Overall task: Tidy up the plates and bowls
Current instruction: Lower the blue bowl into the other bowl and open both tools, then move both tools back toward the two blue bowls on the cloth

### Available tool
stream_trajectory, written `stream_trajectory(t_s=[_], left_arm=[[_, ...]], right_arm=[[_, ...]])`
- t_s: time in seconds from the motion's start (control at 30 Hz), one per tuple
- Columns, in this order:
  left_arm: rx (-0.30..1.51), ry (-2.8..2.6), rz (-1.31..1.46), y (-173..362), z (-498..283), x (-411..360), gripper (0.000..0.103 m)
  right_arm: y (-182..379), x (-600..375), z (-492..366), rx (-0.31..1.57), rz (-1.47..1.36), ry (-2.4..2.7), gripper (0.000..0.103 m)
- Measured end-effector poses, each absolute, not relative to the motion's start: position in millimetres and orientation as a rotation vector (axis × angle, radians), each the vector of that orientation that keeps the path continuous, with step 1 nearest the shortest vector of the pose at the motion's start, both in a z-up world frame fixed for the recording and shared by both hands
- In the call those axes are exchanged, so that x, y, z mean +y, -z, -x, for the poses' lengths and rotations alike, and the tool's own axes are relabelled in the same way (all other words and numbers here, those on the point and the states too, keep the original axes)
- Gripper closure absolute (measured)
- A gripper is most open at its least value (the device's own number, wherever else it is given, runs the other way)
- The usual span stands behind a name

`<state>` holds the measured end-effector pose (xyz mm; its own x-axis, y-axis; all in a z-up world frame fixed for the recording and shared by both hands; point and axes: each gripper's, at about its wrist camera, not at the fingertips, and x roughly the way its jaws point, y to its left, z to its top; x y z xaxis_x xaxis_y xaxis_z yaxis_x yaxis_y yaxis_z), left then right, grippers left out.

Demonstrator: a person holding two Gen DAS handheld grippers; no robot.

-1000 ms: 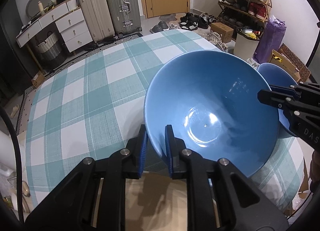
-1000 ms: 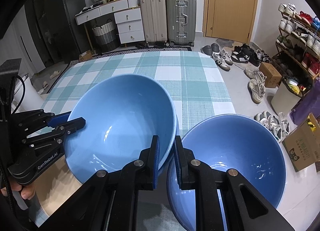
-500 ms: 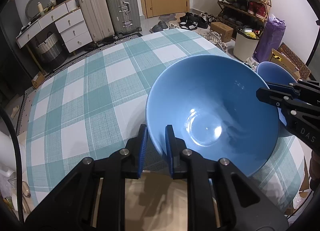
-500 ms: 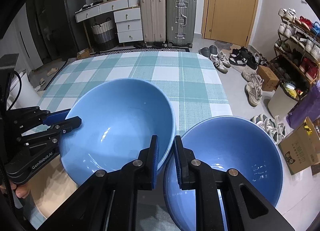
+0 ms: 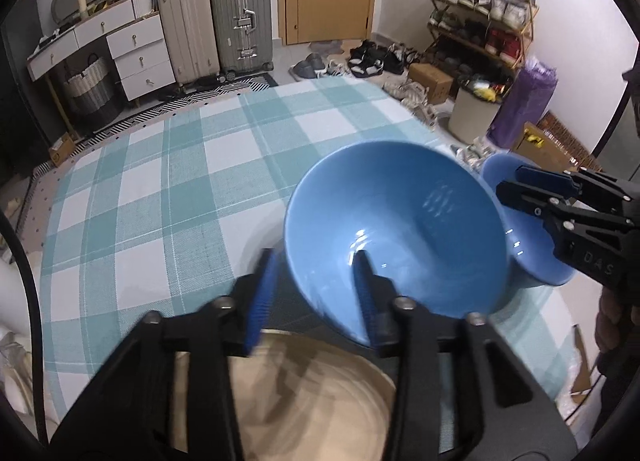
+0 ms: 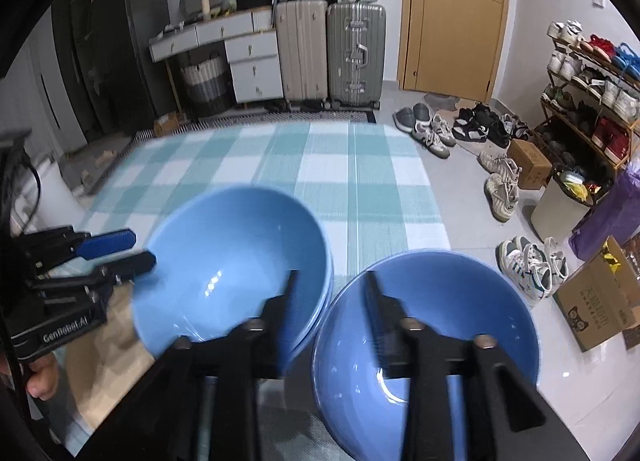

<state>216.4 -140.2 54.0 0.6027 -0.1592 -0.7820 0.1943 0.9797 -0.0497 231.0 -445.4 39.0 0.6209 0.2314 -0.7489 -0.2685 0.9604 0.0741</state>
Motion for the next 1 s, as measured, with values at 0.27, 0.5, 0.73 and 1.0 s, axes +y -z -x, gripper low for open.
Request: stream_trajectory(t_s=[0.27, 0.5, 0.73, 1.0], left_arm=[[0.859, 0.260, 0.014, -90, -193, -149, 0.020], [0.843, 0.294, 0.036, -105, -173, -167, 0.001], [0.855, 0.328, 0.049, -103, -155, -192, 0.001], [0.894, 0.368, 0.069, -92, -149, -230, 0.001]], right_arm=[[-86, -487, -211, 0.743, -0.087, -0.266, 0.002], [-109, -517, -185, 0.692, -0.137, -0.234, 0.001], [-117, -544, -157, 0.665, -0.175, -0.176, 0.001], [-115, -569, -135, 0.651, -0.201, -0.116, 0.001]])
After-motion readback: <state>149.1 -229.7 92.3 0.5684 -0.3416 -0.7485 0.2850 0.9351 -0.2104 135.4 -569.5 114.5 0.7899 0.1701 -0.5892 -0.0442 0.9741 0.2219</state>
